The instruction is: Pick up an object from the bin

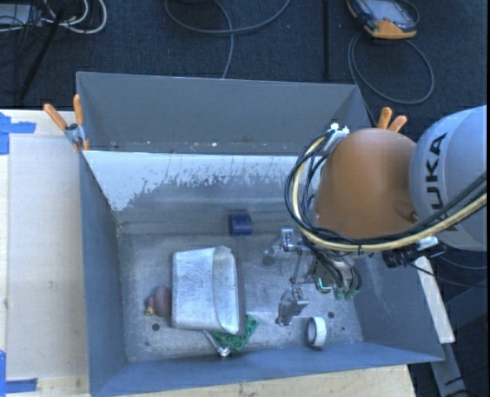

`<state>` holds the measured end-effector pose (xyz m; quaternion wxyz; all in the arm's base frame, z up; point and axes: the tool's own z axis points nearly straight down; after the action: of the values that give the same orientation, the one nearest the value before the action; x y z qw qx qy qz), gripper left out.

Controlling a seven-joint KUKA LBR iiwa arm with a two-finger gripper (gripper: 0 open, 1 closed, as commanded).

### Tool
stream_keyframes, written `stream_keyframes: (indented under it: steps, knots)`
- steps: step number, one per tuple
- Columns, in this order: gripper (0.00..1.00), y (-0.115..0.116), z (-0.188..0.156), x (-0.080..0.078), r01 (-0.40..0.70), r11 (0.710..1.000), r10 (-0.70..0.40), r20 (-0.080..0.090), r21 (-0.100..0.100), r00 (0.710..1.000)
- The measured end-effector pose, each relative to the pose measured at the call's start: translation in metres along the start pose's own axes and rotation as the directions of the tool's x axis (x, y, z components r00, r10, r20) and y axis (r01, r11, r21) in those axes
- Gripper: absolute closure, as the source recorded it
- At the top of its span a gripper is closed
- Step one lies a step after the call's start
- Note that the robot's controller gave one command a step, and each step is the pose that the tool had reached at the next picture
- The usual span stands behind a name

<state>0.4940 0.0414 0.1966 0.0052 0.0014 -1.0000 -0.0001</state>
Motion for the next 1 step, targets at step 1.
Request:
stream_keyframes:
  steps: [1]
  knots:
    - [0.0, -0.0719, 0.085, 0.0113, 0.096, 0.995, -0.096, 0.0, 0.002, 0.995]
